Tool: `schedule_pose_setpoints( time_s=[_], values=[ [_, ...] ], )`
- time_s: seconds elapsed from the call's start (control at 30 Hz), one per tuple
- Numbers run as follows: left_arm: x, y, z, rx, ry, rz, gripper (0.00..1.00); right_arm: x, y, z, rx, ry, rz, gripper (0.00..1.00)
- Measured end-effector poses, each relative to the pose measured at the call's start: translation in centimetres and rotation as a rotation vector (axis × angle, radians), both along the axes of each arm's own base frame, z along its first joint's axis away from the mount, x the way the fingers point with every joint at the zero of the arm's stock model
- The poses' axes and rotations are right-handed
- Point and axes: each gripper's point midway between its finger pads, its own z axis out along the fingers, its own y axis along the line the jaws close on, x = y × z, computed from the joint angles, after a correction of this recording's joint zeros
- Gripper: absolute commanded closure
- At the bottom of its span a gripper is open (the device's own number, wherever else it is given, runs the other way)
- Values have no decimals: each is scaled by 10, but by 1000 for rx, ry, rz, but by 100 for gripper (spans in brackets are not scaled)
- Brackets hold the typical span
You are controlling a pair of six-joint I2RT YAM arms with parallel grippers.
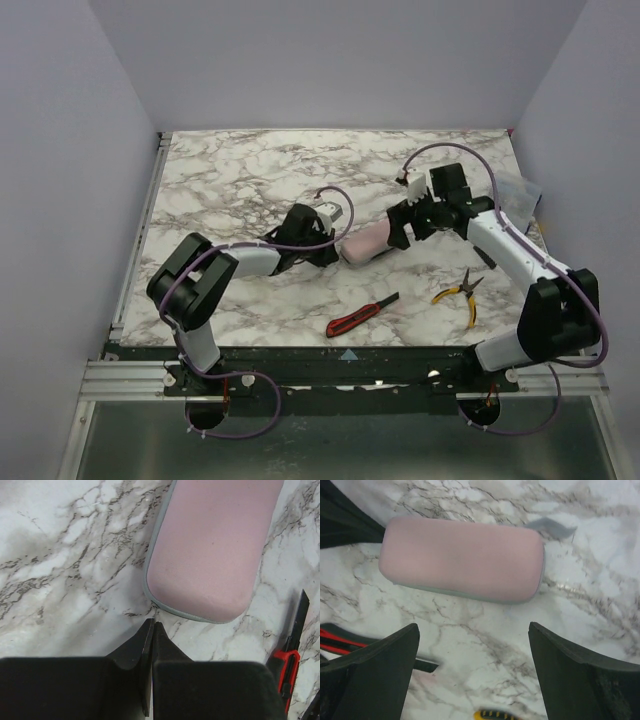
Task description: Open the umbrella
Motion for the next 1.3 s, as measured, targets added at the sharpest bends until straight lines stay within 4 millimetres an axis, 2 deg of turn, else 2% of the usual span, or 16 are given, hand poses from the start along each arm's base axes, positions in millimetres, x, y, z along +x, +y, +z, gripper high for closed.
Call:
schedule_pose_setpoints(
  time_s=[0.1, 0.23, 0.43, 0.73, 0.83, 1.0, 1.2, 1.3],
  values=[
    [-5, -7, 0, -6, -3, -3, 100, -6, -14, -3, 55, 159, -171, 8],
    [-20, -23, 1, -19, -8, -41, 100, -21, -23, -18, 143, 390, -355, 7],
    [-36, -42, 5, -34, -28, -93, 100, -39, -9, -29, 247, 555, -439, 8],
    [-39, -49, 4, -36, -41, -104, 100, -24, 4, -53, 310, 645, -501, 15],
    [-38, -49, 3, -32, -47, -99, 100, -18, 6, -61, 322, 658, -521, 22],
    [-35, -47, 2, -18, -58, -82, 100, -14, 8, -69, 325, 667, -523, 50],
    [-30, -43, 0, 3, -74, -59, 100, -14, 12, -69, 332, 654, -473, 71],
    [-27, -41, 0, 22, -86, -54, 100, -15, 13, -71, 330, 648, -441, 86]
  ],
)
